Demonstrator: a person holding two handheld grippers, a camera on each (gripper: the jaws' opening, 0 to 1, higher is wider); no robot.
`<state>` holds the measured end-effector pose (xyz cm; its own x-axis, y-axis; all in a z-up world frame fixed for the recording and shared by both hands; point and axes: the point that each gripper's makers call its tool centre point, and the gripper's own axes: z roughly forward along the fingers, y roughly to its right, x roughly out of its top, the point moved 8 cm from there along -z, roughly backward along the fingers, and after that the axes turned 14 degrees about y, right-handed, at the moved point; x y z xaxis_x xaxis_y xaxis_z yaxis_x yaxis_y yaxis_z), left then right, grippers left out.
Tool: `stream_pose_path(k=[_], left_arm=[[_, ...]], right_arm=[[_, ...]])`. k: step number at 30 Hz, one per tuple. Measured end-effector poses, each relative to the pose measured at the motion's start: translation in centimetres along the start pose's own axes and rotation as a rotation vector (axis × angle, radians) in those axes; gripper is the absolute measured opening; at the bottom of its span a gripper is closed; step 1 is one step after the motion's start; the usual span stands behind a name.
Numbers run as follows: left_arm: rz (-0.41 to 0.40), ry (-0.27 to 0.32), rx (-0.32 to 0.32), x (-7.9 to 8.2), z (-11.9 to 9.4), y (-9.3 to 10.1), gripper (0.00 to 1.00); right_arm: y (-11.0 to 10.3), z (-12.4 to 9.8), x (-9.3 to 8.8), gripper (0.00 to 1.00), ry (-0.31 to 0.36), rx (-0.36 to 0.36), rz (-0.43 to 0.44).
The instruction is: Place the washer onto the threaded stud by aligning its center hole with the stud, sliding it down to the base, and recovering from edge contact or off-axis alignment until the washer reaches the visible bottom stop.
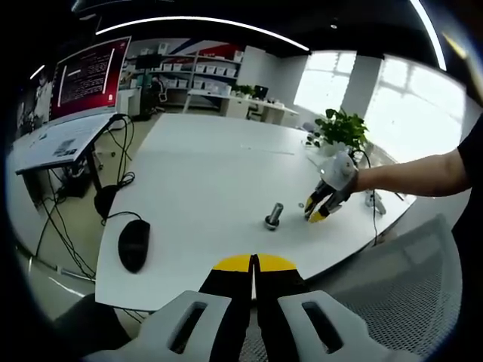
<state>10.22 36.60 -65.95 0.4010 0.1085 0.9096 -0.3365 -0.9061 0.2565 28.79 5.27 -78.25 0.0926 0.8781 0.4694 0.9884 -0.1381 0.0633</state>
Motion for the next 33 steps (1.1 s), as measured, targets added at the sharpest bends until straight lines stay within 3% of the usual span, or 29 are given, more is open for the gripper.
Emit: stream_pose_path(k=[8, 17, 33], left_arm=[[-0.001, 0.001, -0.003, 0.0, 0.0, 0.0, 0.00], [-0.004, 0.011, -0.004, 0.1, 0.0, 0.0, 0.00], [-0.003, -0.013, -0.002, 0.0, 0.1, -0.1, 0.00]], right_arm=[[-0.2, -0.8, -0.7, 0.26, 0.053, -0.029, 0.046], [-1.0, -2.1, -3.0, 0.26, 0.110, -0.072, 0.150], [-0.1, -3.6, -6.1, 0.24, 0.135, -0.150, 0.275]])
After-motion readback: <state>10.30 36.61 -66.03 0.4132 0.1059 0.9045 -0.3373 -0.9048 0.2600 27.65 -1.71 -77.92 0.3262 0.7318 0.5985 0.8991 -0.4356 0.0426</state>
